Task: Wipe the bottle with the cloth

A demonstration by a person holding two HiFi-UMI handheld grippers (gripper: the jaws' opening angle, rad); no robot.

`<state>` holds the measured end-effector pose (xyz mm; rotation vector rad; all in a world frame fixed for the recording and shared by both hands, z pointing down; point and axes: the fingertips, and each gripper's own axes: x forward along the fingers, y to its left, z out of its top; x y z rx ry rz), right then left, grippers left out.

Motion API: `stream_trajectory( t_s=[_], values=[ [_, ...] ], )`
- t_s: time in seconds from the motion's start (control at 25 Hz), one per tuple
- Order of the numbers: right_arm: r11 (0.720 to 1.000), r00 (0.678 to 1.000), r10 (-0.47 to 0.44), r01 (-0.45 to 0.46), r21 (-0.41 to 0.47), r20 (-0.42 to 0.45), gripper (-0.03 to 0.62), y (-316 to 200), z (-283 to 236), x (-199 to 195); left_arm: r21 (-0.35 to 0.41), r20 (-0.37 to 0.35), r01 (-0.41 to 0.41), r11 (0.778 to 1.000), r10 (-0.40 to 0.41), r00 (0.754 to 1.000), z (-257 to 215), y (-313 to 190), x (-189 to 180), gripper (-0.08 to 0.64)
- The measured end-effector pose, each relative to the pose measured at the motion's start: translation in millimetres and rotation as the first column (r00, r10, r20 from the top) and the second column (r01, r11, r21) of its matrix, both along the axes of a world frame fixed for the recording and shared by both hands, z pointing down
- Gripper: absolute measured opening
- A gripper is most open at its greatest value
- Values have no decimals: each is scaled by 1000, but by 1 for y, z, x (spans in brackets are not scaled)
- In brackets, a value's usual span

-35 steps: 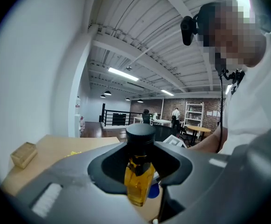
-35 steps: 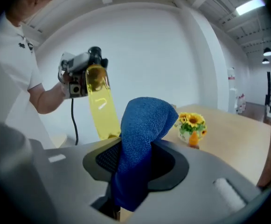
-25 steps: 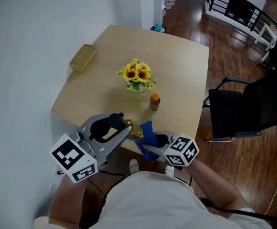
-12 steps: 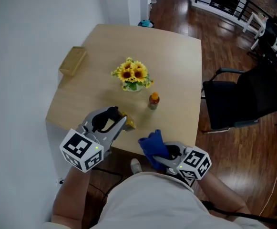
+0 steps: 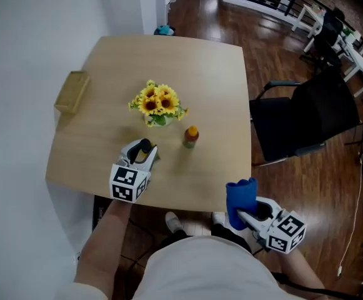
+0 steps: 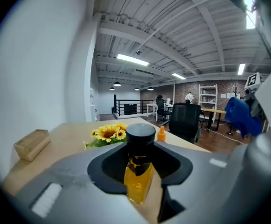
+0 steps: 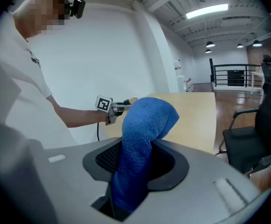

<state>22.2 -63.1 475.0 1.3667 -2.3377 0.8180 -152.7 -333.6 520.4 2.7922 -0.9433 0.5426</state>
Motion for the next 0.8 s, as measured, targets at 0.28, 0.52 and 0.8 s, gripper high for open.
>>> stream_trajectory(
  t_s=[0.28, 0.52, 0.8],
  values=[
    [991, 991, 126, -128, -37, -47, 158, 26, -6, 19, 37, 3, 68, 997, -69, 998, 29, -30, -2, 156],
    [985, 986, 163, -164, -44, -24, 158, 28, -8, 21, 80, 15, 81, 993, -83, 996, 29, -30, 1, 171],
    [997, 997, 77, -77, -4, -2, 158, 25, -13, 41, 138, 33, 183, 973, -189, 981, 0, -10, -13, 281]
  ],
)
